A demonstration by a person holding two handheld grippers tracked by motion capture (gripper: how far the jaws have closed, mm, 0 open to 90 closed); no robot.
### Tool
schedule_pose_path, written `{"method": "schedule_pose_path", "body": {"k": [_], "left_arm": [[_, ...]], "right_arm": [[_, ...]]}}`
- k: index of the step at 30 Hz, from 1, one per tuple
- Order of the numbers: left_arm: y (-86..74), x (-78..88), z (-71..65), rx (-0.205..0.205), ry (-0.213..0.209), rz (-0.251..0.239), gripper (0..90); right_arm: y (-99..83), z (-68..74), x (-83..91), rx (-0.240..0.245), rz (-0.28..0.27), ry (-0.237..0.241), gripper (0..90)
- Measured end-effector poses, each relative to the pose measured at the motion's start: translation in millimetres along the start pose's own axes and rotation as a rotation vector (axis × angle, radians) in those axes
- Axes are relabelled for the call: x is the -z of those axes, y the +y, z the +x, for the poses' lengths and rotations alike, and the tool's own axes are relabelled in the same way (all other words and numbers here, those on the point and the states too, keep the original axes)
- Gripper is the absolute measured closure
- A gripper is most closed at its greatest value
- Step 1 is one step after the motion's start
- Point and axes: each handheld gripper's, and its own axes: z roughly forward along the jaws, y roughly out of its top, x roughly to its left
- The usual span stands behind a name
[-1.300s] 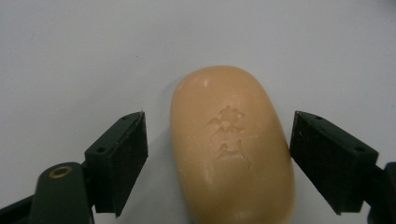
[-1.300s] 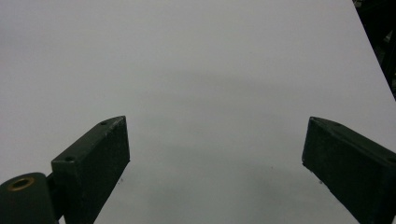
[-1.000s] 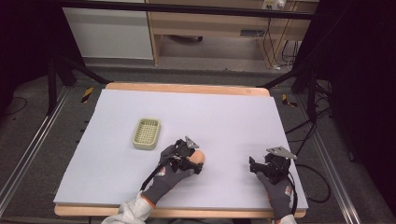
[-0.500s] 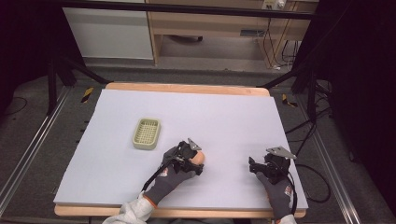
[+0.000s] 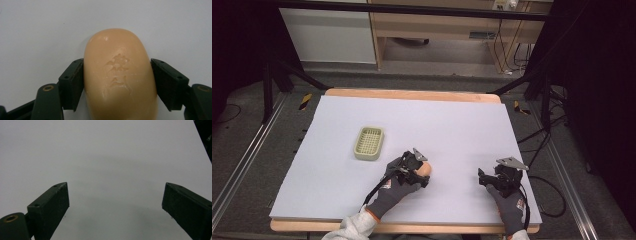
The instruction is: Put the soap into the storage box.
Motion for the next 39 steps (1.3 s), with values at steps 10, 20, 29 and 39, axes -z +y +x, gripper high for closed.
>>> {"method": "schedule_pose_path", "body": {"k": [10, 20, 29, 39], "left_arm": [[0.1, 6.9, -0.3, -0.007, -0.020, -0.010, 30.2], [0.8, 19.4, 1.3, -0.013, -0.048, -0.024, 30.6], [1.0, 29.9, 2.7, -0.006, -0.060, -0.042, 30.8], [-0.1, 39.1, 9.0, 0.011, -0.063, -0.055, 31.0]], "right_arm": [[-0.1, -0.1, 0.0, -0.001, 0.004, 0.001, 7.7], [-0.3, -0.2, 0.1, -0.003, 0.006, 0.000, 7.6], [-0.2, -0.1, 0.9, -0.006, 0.003, 0.003, 7.6], [-0.3, -0.4, 2.1, -0.005, -0.005, 0.006, 7.4]]}}
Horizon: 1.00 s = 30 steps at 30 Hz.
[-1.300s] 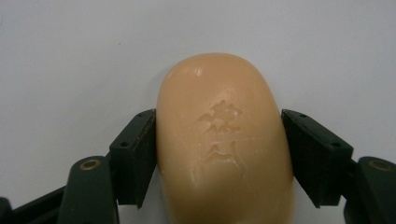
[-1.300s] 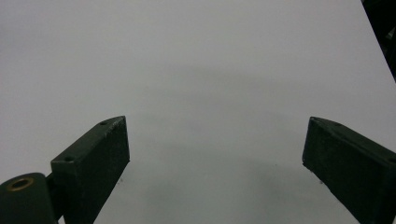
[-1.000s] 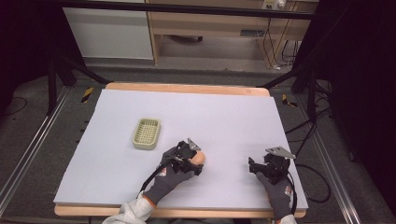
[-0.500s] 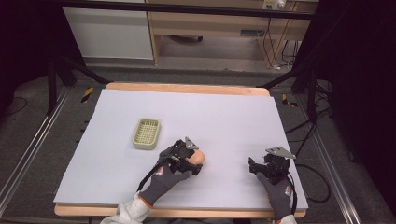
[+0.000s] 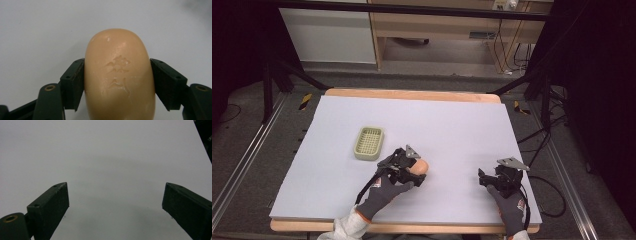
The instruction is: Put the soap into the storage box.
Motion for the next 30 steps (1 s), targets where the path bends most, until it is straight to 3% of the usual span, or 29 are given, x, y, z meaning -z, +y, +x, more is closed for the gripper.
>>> {"method": "schedule_pose_path", "body": {"k": [30], "left_arm": [[-1.5, 32.3, 24.7, 0.044, 0.037, -0.053, 31.3]], "right_arm": [[0.1, -0.7, 1.3, -0.006, -0.003, -0.005, 7.2]]}}
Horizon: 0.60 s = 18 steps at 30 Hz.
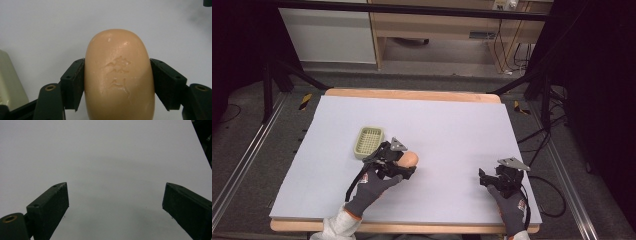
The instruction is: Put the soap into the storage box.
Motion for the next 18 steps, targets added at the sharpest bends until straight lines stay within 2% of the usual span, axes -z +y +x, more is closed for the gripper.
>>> {"method": "schedule_pose_path", "body": {"k": [18], "left_arm": [[0.9, 16.8, 19.2, 0.039, 0.025, -0.034, 31.4]], "right_arm": [[0.0, 0.0, -0.4, 0.003, 0.001, -0.003, 7.2]]}}
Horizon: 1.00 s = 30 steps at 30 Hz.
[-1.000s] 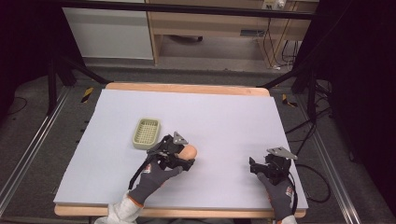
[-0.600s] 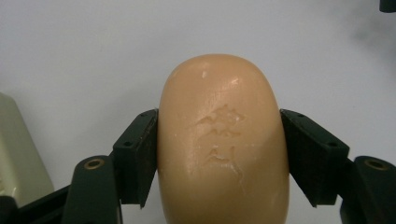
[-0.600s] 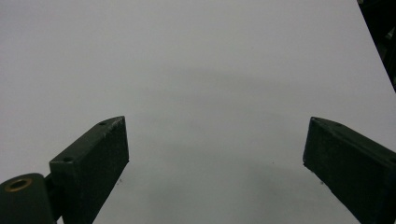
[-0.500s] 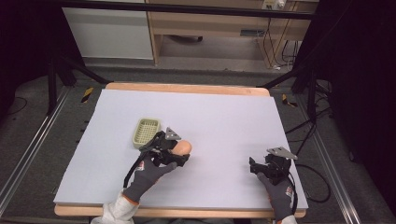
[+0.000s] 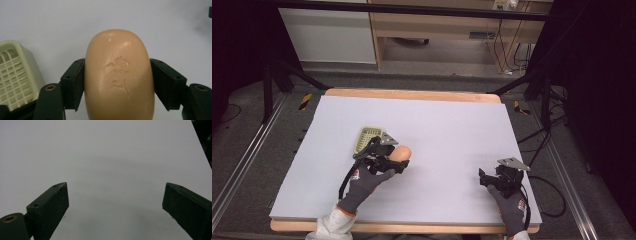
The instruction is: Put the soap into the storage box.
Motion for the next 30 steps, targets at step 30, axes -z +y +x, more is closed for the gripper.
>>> {"method": "schedule_pose_path", "body": {"k": [30], "left_arm": [[2.2, 20.1, 34.5, 0.078, 0.065, -0.046, 31.5]], "right_arm": [[0.2, 0.9, -0.3, -0.001, 0.003, 0.001, 7.1]]}}
